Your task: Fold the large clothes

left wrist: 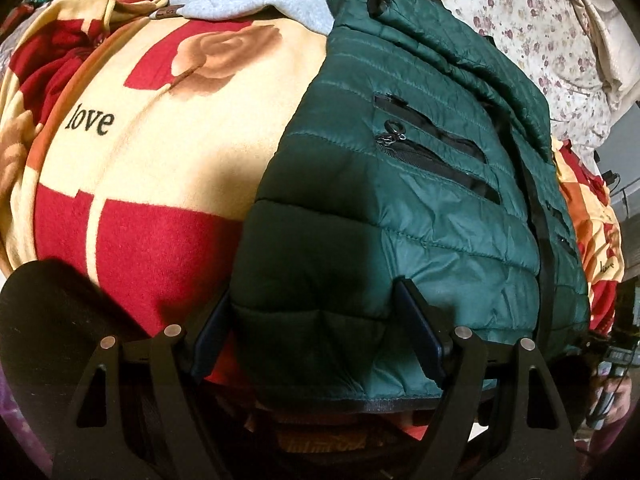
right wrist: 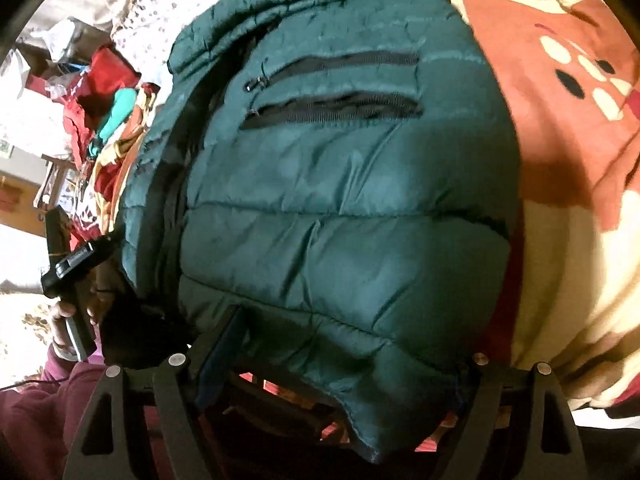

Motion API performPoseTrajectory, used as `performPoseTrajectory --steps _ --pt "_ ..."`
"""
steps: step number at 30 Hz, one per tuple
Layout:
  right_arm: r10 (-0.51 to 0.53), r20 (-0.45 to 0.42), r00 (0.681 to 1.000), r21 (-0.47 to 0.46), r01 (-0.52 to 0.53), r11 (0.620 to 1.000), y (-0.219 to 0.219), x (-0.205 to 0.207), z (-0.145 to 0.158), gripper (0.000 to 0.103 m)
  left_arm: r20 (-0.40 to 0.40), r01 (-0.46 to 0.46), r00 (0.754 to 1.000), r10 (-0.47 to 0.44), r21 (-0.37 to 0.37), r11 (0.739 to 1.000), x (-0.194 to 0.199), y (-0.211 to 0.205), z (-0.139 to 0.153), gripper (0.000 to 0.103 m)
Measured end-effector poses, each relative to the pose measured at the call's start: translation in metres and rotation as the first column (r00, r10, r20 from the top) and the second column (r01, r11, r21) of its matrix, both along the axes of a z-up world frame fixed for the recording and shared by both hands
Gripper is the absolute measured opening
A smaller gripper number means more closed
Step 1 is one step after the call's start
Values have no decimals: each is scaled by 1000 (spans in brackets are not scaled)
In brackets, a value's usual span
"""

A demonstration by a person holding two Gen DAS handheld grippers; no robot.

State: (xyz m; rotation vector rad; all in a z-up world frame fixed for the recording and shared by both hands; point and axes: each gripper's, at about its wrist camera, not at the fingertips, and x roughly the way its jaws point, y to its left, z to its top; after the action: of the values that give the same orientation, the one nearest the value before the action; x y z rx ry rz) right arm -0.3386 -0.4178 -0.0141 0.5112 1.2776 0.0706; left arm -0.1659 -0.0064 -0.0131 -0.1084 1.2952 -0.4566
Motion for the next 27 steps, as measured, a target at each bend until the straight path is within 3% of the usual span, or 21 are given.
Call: performPoseTrajectory --steps 7,8,10,13,17,27 --pt "45 7 999 -60 -45 997 2 6 12 37 -1 2 1000 -2 3 1000 -2 -1 1 77" --pt "53 14 998 -76 -52 996 4 6 14 35 11 12 1000 -12 0 1000 -3 -2 3 57" --pt "76 31 997 -113 -72 991 6 8 23 27 37 27 999 -28 5 1000 -6 -4 8 31" --pt "97 90 991 -135 -84 987 7 13 43 21 88 53 995 -56 41 998 -8 -8 22 14" --pt "94 202 975 -130 -69 989 3 21 76 21 129 47 991 -46 -9 999 0 -4 47 10" --pt "-3 362 932 -107 45 993 -26 51 113 21 271 -17 962 40 -88 996 32 -11 102 10"
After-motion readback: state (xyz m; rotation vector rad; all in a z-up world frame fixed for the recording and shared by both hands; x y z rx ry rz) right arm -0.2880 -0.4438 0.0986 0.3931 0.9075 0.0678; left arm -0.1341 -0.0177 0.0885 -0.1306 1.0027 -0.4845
